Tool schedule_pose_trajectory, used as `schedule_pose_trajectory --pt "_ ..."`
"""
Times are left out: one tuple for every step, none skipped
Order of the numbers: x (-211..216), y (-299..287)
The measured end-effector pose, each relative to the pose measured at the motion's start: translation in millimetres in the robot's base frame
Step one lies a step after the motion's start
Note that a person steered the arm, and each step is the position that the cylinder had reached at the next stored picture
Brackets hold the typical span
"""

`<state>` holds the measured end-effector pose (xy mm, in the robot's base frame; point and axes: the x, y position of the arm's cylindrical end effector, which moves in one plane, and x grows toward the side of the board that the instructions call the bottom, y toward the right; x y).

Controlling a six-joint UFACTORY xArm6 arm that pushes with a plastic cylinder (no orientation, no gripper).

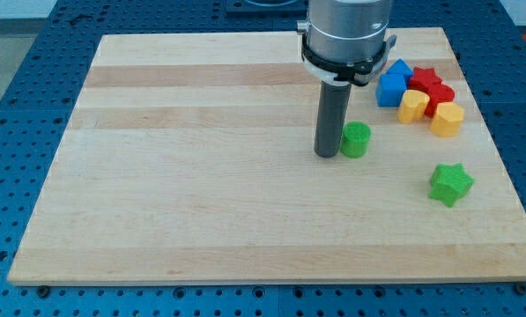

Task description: Push the green circle to the left of the blue cube

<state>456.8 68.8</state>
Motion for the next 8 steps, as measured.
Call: schedule_pose_trajectory --pt "23 4" --pt "30 18" --pt "24 34" --pt "-1 34" --pt "-21 24" --pt "-34 13" --pt "-49 12" --pt "-66 12"
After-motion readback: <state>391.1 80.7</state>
